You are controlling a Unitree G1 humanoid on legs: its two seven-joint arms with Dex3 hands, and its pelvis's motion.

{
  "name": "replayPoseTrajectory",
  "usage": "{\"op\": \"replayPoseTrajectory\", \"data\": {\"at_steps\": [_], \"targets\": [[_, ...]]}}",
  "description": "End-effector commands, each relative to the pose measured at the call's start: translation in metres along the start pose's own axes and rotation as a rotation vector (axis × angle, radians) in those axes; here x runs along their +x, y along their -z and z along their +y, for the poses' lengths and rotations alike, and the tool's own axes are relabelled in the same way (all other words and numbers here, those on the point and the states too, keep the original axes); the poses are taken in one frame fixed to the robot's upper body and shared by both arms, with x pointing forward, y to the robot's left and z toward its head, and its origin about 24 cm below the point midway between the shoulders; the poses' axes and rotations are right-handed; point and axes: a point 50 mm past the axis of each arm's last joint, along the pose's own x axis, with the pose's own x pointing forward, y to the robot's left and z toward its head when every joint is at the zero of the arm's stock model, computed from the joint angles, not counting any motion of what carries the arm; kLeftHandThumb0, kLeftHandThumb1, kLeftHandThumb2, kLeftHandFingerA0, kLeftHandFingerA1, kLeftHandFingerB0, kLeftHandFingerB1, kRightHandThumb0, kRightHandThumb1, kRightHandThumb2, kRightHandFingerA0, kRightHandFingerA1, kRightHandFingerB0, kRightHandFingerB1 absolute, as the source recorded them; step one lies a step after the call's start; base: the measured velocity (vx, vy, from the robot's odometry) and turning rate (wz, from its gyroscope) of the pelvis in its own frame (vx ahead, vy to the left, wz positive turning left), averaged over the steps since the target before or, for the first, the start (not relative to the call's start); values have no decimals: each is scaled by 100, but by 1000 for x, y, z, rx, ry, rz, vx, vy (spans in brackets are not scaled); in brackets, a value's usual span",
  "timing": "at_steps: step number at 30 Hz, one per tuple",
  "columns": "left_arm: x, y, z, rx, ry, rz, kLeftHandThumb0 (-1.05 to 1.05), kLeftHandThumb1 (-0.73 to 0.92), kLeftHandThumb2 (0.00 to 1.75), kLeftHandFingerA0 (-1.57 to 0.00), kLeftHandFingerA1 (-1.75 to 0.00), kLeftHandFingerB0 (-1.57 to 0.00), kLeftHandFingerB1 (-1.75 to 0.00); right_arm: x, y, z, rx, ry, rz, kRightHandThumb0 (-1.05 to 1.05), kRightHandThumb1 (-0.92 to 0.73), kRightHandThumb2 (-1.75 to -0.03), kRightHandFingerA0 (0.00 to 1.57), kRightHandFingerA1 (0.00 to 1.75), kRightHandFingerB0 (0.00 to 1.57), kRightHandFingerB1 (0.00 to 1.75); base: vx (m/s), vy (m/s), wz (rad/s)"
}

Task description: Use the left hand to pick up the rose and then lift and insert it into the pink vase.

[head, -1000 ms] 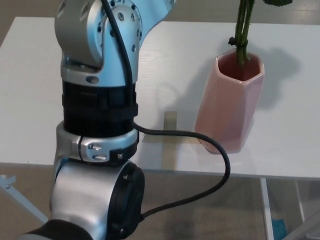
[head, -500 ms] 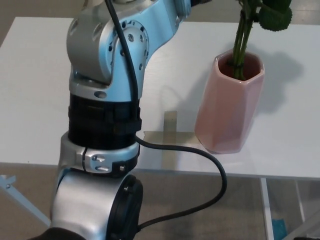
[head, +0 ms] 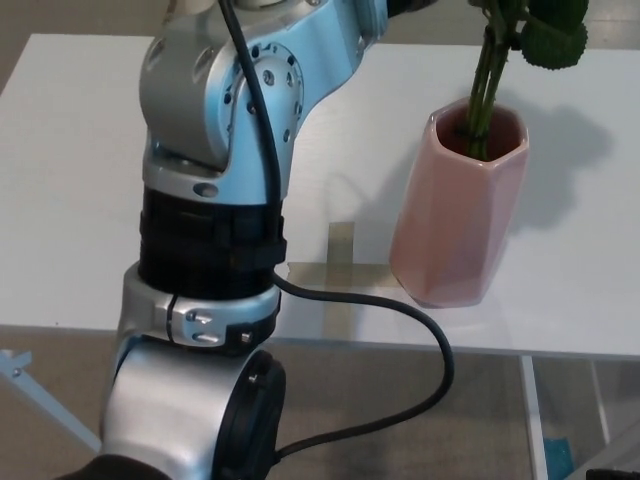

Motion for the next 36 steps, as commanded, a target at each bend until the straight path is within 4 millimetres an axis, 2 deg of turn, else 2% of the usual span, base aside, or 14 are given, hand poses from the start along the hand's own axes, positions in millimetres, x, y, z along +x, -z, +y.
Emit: {"op": "replayPoseTrajectory", "data": {"at_steps": [1,4,9,21,28,36], "targets": [[2,2,0,8,24,-16,-14,83,67,-97,-140,-87,-87,-1,4,-2,-1,-8,7,-25,-62,-58,69,44,58,41,0,0,0],[2,2,0,9,25,-17,-14,83,67,-97,-140,-87,-87,-1,4,-2,-2,-8,6,-25,-62,-58,69,44,58,41,0,0,0],[7,14,8,29,10,2,-15,84,65,-97,-140,-87,-85,0,2,-2,0,-6,6,-25,-62,-58,69,44,57,41,0,0,0],[7,30,8,66,4,35,-16,85,65,-91,-137,-86,-81,0,-1,-1,-1,-6,5,-25,-62,-58,68,44,58,41,0,0,0],[6,32,7,82,7,36,-15,84,67,-90,-139,-86,-80,1,-1,-1,-3,-8,3,-25,-62,-58,68,44,58,41,0,0,0],[3,46,5,67,11,58,-16,85,66,-92,-136,-82,-88,1,-4,-2,-22,-16,-8,-25,-62,-58,68,44,58,41,0,0,0]]}}
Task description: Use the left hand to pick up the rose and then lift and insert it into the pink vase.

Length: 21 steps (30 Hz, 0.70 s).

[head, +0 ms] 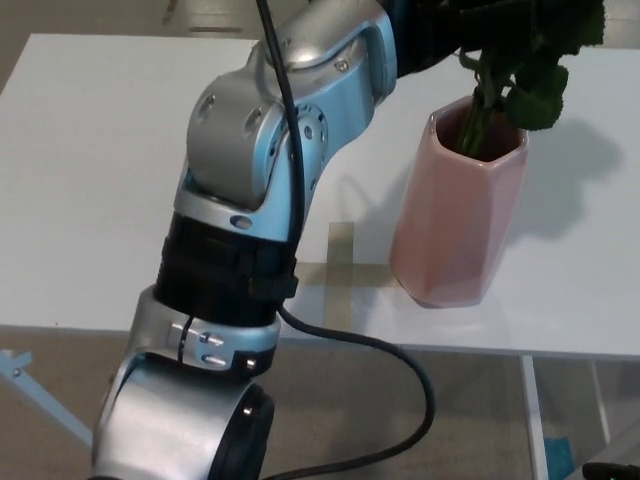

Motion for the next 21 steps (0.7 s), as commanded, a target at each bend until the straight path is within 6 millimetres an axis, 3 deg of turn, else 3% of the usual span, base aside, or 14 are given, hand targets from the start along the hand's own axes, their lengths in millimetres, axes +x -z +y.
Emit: {"op": "replayPoseTrajectory", "data": {"at_steps": [1,10,11,12,13,14,15,16,17,18,19,20,21], "targets": [[-2,5,-2,0,11,-14,-16,86,65,-94,-134,-82,-88,0,1,-3,-13,-4,5,-25,-62,-58,68,44,58,41,0,0,0],[-6,19,0,-20,8,-2,-17,85,67,-93,-134,-84,-83,0,3,-3,-5,-11,11,-25,-62,-58,68,44,57,41,0,0,0],[-8,21,1,-24,0,3,-19,84,66,-94,-130,-87,-59,-1,3,-2,-1,-11,12,-25,-62,-58,68,44,57,41,0,0,0],[-9,22,1,-19,-9,9,-21,82,65,-103,-101,-79,-49,-1,3,-2,1,-12,11,-25,-62,-58,68,44,57,41,0,0,0],[-9,23,2,-9,-19,16,-21,82,65,-103,-101,-79,-49,-1,3,-2,1,-12,9,-25,-62,-58,68,44,57,41,0,0,0],[-10,23,2,-4,-23,22,-25,77,64,-102,-69,-67,-43,-1,3,-3,2,-11,8,-25,-62,-58,68,44,57,41,0,0,0],[-10,23,2,2,-29,30,-25,77,64,-102,-69,-67,-43,0,2,-3,2,-11,7,-25,-62,-58,68,44,57,41,0,0,0],[-10,23,1,50,-22,72,-40,60,59,-44,-38,-24,-30,0,1,-1,-6,-13,8,-25,-62,-58,68,44,57,41,0,0,0],[-10,23,1,75,-12,92,-54,43,69,-8,-38,-7,-31,0,1,-2,-7,-13,8,-25,-62,-58,68,44,57,41,0,0,0],[-11,23,2,99,-3,107,-60,40,77,-1,-21,-2,-18,0,1,-2,-8,-13,8,-25,-62,-58,68,44,57,41,0,0,0],[-11,23,2,118,3,116,-60,40,77,-1,-21,-2,-18,0,1,-1,-10,-14,7,-25,-62,-58,68,44,57,41,0,0,0],[-12,24,2,141,16,143,-75,44,80,0,0,0,-3,0,0,-1,-11,-13,7,-25,-62,-58,68,44,57,41,0,0,0],[-13,25,3,158,20,158,-75,43,82,0,0,0,-3,0,1,-1,-11,-14,6,-25,-62,-58,68,44,57,41,0,0,0]]}}
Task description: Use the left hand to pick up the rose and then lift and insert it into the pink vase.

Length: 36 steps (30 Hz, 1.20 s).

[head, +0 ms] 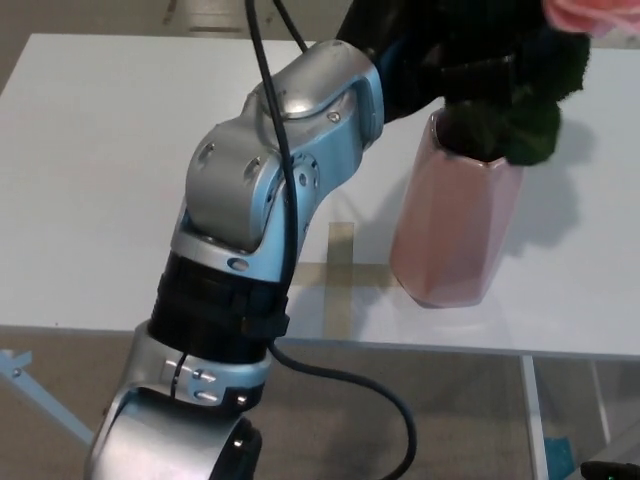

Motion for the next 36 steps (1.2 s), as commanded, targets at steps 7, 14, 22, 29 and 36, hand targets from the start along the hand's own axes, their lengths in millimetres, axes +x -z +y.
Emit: {"op": "replayPoseTrajectory", "data": {"at_steps": [7,14,22,29,36], "targets": [[-7,8,4,102,33,76,-84,51,57,0,0,0,0,0,2,-2,-9,-7,14,-25,-62,-58,69,44,57,41,0,0,0],[-10,9,9,103,40,65,-82,51,56,0,0,0,0,0,2,-3,-9,-7,16,-25,-62,-58,68,44,57,41,0,0,0],[-15,7,17,98,38,52,-82,51,56,0,0,0,0,0,1,-3,-3,-7,14,-25,-62,-58,68,44,57,41,0,0,0],[-22,4,24,132,60,71,-77,49,56,0,0,0,0,0,2,-3,8,-5,20,-25,-62,-58,68,44,57,41,0,0,0],[-25,-8,30,489,168,156,-85,48,58,0,0,0,0,0,2,-3,5,-8,16,-25,-62,-58,68,44,57,41,0,0,0]]}}
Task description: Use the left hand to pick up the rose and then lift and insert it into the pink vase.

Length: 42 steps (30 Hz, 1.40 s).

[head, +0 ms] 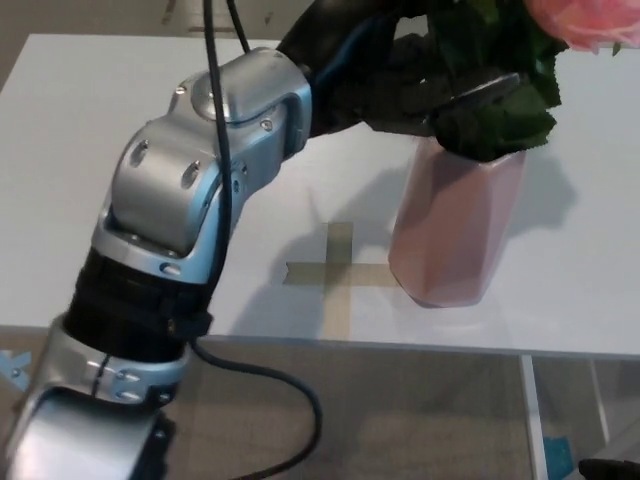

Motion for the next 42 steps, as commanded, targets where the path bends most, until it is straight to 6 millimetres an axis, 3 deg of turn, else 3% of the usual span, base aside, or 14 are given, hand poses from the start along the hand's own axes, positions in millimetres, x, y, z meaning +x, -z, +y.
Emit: {"op": "replayPoseTrajectory", "data": {"at_steps": [1,3,8,10,18,42], "targets": [[-3,-14,-1,323,99,43,-87,46,60,0,0,0,0,0,3,-3,10,2,20,-25,-62,-58,68,44,57,41,0,0,0],[-3,-16,-4,441,118,80,-86,46,56,0,0,0,0,0,3,-3,5,0,19,-25,-62,-58,69,44,57,41,0,0,0],[-4,-13,-4,551,150,117,-92,45,56,0,0,0,0,0,2,-2,-10,1,16,-25,-62,-59,68,44,57,41,0,0,0],[-4,-12,-3,605,159,133,-97,41,67,0,0,0,0,0,1,-2,-11,0,15,-25,-62,-58,68,44,58,41,0,0,0],[-11,-16,3,709,162,175,-98,42,67,0,0,0,0,1,-2,-2,-8,-3,13,-25,-62,-58,67,43,57,41,0,0,0],[-34,-18,31,754,93,255,-99,40,66,0,0,0,0,1,-2,-3,-20,-11,17,-26,-62,-58,68,43,57,41,0,0,0]]}}
